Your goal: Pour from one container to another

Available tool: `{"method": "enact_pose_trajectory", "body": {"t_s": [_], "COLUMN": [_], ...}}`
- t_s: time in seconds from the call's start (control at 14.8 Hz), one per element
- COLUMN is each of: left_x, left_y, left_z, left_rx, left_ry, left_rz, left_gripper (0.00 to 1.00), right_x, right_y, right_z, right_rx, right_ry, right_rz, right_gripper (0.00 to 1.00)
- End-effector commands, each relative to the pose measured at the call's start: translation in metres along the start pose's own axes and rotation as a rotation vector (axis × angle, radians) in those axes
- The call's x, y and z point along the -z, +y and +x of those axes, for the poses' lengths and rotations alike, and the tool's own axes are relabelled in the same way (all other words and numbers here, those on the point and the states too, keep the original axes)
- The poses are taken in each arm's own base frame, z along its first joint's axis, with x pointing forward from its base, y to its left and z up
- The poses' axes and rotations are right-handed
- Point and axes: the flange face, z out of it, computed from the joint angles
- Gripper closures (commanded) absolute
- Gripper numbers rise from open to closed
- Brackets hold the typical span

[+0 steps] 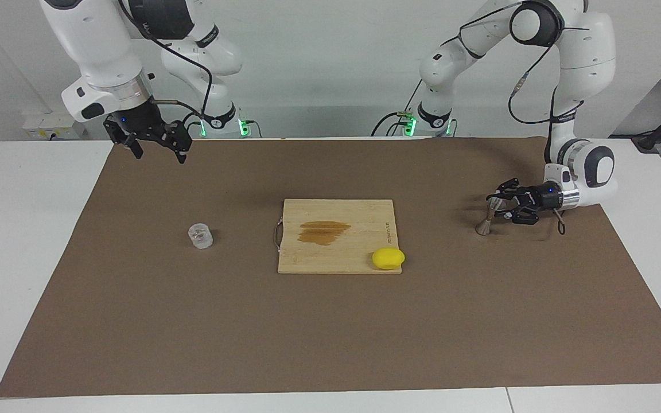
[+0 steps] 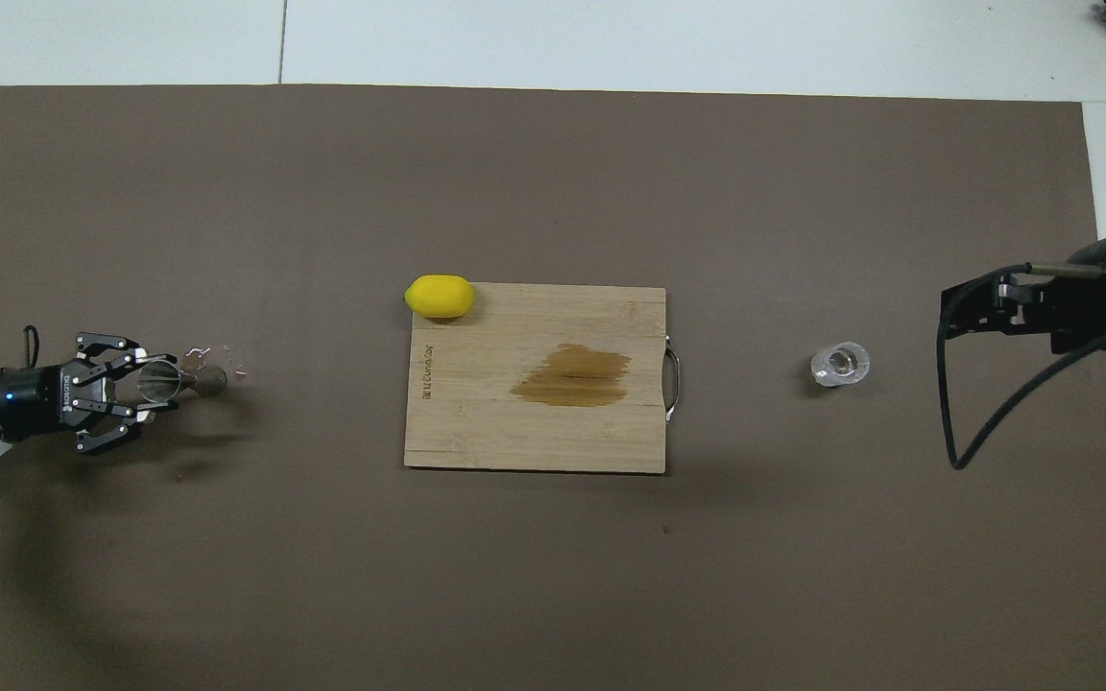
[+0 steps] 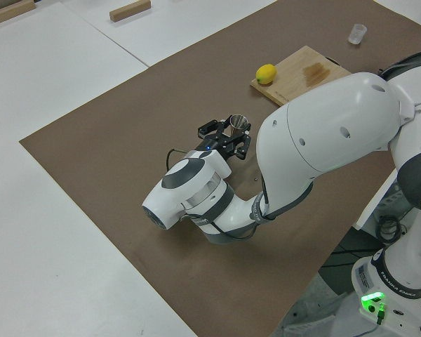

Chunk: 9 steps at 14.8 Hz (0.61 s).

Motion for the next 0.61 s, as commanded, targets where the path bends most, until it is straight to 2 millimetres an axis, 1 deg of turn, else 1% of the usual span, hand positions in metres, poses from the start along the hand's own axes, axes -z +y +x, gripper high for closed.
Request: {"method": "enact_pose_trajectory", "body": {"t_s": [0.0, 0.07, 0.27, 0.34, 0.54], "left_x": [-0.001, 0.000, -0.004, -0.010, -0.040], "left_y": [-0.004, -0.004, -0.006, -0.008, -0.015], "left_z": [0.006, 0.006, 0.008, 0.008, 0.013], "left_rx": [0.029, 0.035, 0.102, 0.114, 0.112], "left_ry": [0.015, 0.014, 0.018, 0.020, 0.040], "left_rz": [0.004, 0.006, -0.002, -0.009, -0.038], "left_gripper": [0.60, 0.70, 0.71, 0.71, 0.71], "right_x": [0.002, 0.002, 0.002, 0.002, 0.002], "right_y": [0.001, 0.001, 0.000, 0.001, 0.001], "right_z": [-0.002, -0.002, -0.002, -0.002, -0.002], "right_rx": [-0.009, -0.009, -0.007, -0.009, -0.009], "right_ry": [-0.010, -0.010, -0.010, -0.010, -0.010], "right_rz": [0.016, 0.016, 0.016, 0.016, 0.016], "right_gripper": [0.00, 0.00, 0.00, 0.00, 0.00]}}
